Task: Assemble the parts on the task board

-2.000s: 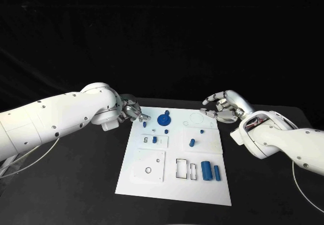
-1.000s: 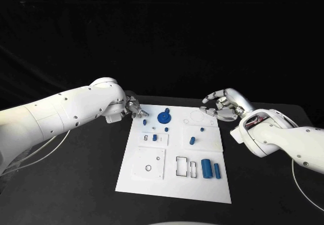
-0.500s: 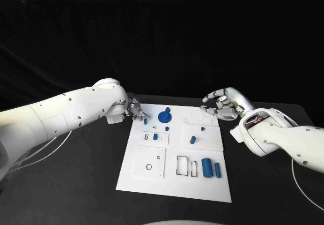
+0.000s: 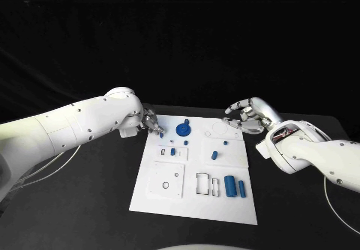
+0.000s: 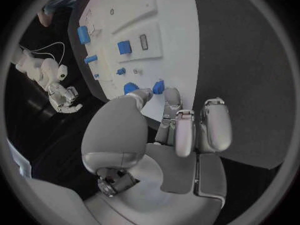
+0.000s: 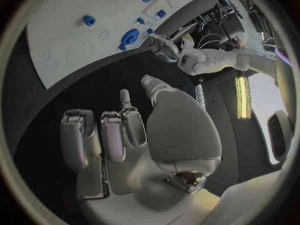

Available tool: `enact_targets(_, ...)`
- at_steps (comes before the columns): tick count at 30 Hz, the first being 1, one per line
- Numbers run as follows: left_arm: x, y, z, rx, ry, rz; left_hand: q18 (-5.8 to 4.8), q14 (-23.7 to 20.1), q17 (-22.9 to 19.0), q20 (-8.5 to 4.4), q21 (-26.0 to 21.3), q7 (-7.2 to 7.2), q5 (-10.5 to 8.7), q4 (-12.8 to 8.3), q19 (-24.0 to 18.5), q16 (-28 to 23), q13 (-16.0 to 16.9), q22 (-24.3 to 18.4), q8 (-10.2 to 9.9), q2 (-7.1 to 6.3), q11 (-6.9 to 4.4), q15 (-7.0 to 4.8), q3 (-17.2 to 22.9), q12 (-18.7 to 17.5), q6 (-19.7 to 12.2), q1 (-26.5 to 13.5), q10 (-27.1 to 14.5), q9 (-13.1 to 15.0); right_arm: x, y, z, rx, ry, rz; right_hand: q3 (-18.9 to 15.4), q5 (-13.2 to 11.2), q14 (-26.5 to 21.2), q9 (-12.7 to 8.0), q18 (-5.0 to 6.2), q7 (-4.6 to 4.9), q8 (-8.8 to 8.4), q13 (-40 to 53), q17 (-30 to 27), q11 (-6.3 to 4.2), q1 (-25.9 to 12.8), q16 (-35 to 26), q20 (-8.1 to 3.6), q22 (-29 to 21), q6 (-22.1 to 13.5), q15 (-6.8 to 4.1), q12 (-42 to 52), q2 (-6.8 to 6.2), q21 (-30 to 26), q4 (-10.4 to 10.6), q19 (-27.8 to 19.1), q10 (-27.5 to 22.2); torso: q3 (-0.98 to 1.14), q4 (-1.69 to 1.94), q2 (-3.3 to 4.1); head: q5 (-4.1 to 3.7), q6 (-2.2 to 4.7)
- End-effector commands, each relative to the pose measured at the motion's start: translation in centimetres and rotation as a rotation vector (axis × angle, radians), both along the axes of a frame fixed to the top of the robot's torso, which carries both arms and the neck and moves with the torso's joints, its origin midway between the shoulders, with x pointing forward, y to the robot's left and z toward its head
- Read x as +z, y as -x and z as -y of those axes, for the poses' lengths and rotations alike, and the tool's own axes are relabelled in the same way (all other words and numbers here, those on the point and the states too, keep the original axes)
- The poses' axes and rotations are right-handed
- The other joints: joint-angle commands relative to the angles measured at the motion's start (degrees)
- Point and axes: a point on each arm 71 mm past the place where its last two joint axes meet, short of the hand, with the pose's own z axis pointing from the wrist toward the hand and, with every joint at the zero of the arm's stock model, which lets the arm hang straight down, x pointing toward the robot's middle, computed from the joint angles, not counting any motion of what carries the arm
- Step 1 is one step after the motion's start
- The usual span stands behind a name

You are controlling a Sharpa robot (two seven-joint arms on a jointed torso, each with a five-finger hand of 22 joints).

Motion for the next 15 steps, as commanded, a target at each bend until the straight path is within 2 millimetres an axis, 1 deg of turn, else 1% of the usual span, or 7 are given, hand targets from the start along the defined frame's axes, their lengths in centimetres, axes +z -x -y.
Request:
enact_targets(1,-0.07,0.09,0.36,-0.017,0.012,-0.012,-0.34,5.23,12.59,-0.12,0.39,-0.31,-0.22,-0.31,0.26,0.25,-0.11,0.16,0.48,0.09,-0.20,-0.42,0.60,0.28,0.36,1.43,0.24,-0.07,-0.05,0.04,-0.17,0.015,0.008,0.000,-0.03,0.21,3.87,-0.05,1.11,-0.20,0.27,5.52,5.54,-0.20,-0.23,-0.30,-0.02,11.19,-0.04,-0.19,-0.08,0.50,-0.08,0.40,2.57,-0.12,-0.02,0.02,0.02,-0.06,-0.06)
enact_targets(4,-0.09,0.11,0.45,-0.017,0.022,-0.015,-0.37,5.26,12.69,-0.21,0.43,-0.44,-0.25,-0.81,0.27,0.29,-0.13,0.28,0.72,0.70,-0.34,-0.54,1.72,0.30,0.34,3.70,0.35,-0.09,-0.05,0.04,-0.18,0.015,0.008,0.000,-0.01,0.30,3.86,-0.05,1.10,-0.20,0.29,5.48,5.51,-0.21,-0.19,-0.31,-0.03,11.23,-0.02,-0.19,-0.11,0.53,-0.03,0.42,2.61,-0.14,-0.01,0.01,0.04,-0.08,-0.10)
enact_targets(8,-0.11,0.10,0.53,-0.017,0.035,-0.015,-0.40,5.29,12.81,-0.26,0.50,-0.55,-0.59,-1.39,0.31,0.35,-0.22,0.45,1.01,1.13,-0.44,-0.62,2.87,0.27,0.28,5.73,0.44,-0.07,-0.06,0.03,-0.18,0.015,0.008,0.000,0.03,0.42,3.87,-0.04,1.09,-0.21,0.31,5.54,5.55,-0.22,-0.15,-0.31,-0.03,11.25,0.00,-0.20,-0.05,0.57,-0.01,0.43,2.63,-0.09,-0.04,0.00,0.04,-0.05,-0.14)
enact_targets(11,-0.12,0.09,0.53,-0.014,0.045,-0.014,-0.41,5.36,13.03,-0.33,0.56,-0.66,-0.88,-2.53,0.33,0.44,-0.30,0.59,1.39,1.66,-0.55,-0.74,4.57,0.21,0.09,8.04,0.57,0.05,-0.06,0.03,-0.18,0.015,0.008,0.000,0.03,0.42,3.87,-0.04,1.09,-0.21,0.31,5.54,5.55,-0.22,-0.15,-0.31,-0.03,11.25,0.00,-0.20,-0.05,0.57,-0.01,0.43,2.63,-0.09,-0.03,0.02,0.00,0.00,-0.14)
enact_targets(14,-0.13,0.07,0.48,-0.010,0.053,-0.016,-0.42,5.37,13.07,-0.36,0.59,-0.59,-0.93,-3.46,0.32,0.46,-0.42,0.65,1.67,1.95,-0.55,-0.74,6.19,0.08,-0.26,9.47,0.61,0.19,-0.06,0.02,-0.17,0.014,0.008,0.001,0.05,0.54,3.88,-0.04,1.10,-0.21,0.34,5.51,5.57,-0.23,-0.10,-0.30,-0.04,11.22,0.02,-0.21,-0.08,0.59,-0.06,0.43,2.60,-0.10,-0.03,0.03,-0.01,0.00,-0.14)
enact_targets(15,-0.13,0.07,0.45,-0.008,0.055,-0.016,-0.43,5.37,13.07,-0.35,0.61,-0.54,-0.87,-4.11,0.33,0.46,-0.48,0.70,1.95,2.07,-0.51,-0.72,7.44,0.00,-0.44,10.21,0.67,0.35,-0.06,0.02,-0.17,0.014,0.008,0.001,0.05,0.54,3.88,-0.04,1.10,-0.21,0.34,5.51,5.57,-0.23,-0.10,-0.30,-0.04,11.22,0.02,-0.21,-0.08,0.59,-0.06,0.43,2.60,-0.10,-0.03,0.04,-0.01,-0.01,-0.14)
